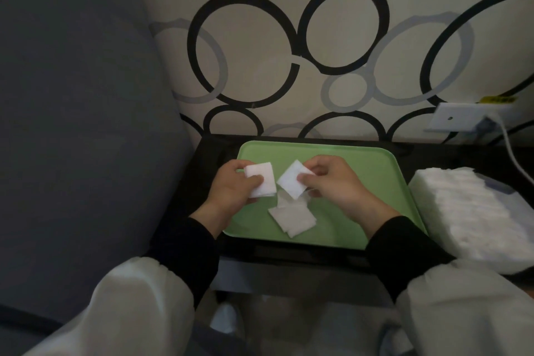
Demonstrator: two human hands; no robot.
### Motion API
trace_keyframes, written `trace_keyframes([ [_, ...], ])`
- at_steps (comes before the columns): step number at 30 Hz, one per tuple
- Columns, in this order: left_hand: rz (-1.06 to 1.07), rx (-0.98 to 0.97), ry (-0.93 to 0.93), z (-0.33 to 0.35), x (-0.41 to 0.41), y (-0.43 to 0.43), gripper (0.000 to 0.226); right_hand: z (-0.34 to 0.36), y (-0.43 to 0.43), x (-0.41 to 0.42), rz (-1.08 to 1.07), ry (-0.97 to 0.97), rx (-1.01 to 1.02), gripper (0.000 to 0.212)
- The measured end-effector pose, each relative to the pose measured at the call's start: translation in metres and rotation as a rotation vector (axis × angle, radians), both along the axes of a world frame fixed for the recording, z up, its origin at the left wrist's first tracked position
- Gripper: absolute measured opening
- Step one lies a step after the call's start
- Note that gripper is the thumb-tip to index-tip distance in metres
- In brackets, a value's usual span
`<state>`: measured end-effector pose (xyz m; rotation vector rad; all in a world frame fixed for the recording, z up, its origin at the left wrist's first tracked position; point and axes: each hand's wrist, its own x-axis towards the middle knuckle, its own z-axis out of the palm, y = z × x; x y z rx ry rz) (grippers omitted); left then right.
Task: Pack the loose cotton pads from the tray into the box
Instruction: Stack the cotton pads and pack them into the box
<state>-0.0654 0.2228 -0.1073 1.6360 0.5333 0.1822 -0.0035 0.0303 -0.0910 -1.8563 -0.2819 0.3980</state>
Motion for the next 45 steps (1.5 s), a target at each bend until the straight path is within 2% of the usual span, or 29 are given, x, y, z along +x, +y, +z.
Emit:
trace_keyframes([
  [3, -0.048, -0.03, 0.018, 0.001, 0.001, -0.006, 0.029, 0.006, -0.011, 0.0, 0.091, 0.138, 0.194, 0.013],
  [5, -0.133, -0.043, 0.04, 0.002, 0.001, -0.01, 0.028, 0.008, -0.016, -0.003, 0.169, 0.204, 0.231, 0.017],
  [8, -0.263, -0.05, 0.045, 0.006, -0.001, -0.018, 0.022, 0.011, -0.019, -0.005, 0.203, 0.193, 0.212, 0.024],
  [12, -0.359, -0.022, 0.033, 0.011, -0.004, -0.032, 0.01, 0.013, -0.024, -0.004, 0.109, 0.101, 0.149, 0.032],
  [16, -0.39, -0.037, 0.021, 0.017, -0.006, -0.04, 0.014, 0.011, -0.028, -0.002, 0.063, 0.09, 0.108, 0.035],
  [24, -0.343, -0.22, 0.036, 0.024, -0.008, -0.047, 0.025, 0.011, -0.025, -0.003, 0.024, 0.048, 0.065, 0.035],
  [26, -0.36, -0.196, 0.022, 0.024, -0.008, -0.044, 0.025, 0.01, -0.022, -0.003, 0.019, 0.027, 0.052, 0.036],
  [29, -0.361, -0.114, -0.009, 0.018, -0.008, -0.042, 0.019, 0.006, -0.015, -0.002, -0.015, -0.015, 0.006, 0.032],
  [32, -0.222, -0.092, -0.011, 0.012, -0.004, -0.032, 0.018, -0.004, -0.009, 0.003, -0.11, -0.112, -0.089, 0.011],
  [34, -0.146, -0.082, -0.003, 0.009, -0.002, -0.021, 0.025, -0.012, -0.011, 0.007, -0.132, -0.179, -0.21, 0.006],
  [37, -0.08, -0.086, 0.002, 0.004, -0.002, -0.007, 0.026, -0.026, -0.011, 0.01, -0.057, -0.171, -0.376, 0.011],
  [42, -0.08, -0.052, 0.017, 0.002, -0.005, 0.005, 0.017, -0.033, 0.002, 0.007, 0.01, -0.157, -0.553, 0.038],
  [45, -0.094, -0.041, 0.012, 0.002, -0.007, 0.007, 0.013, -0.034, 0.011, 0.005, 0.04, -0.193, -0.66, 0.039],
])
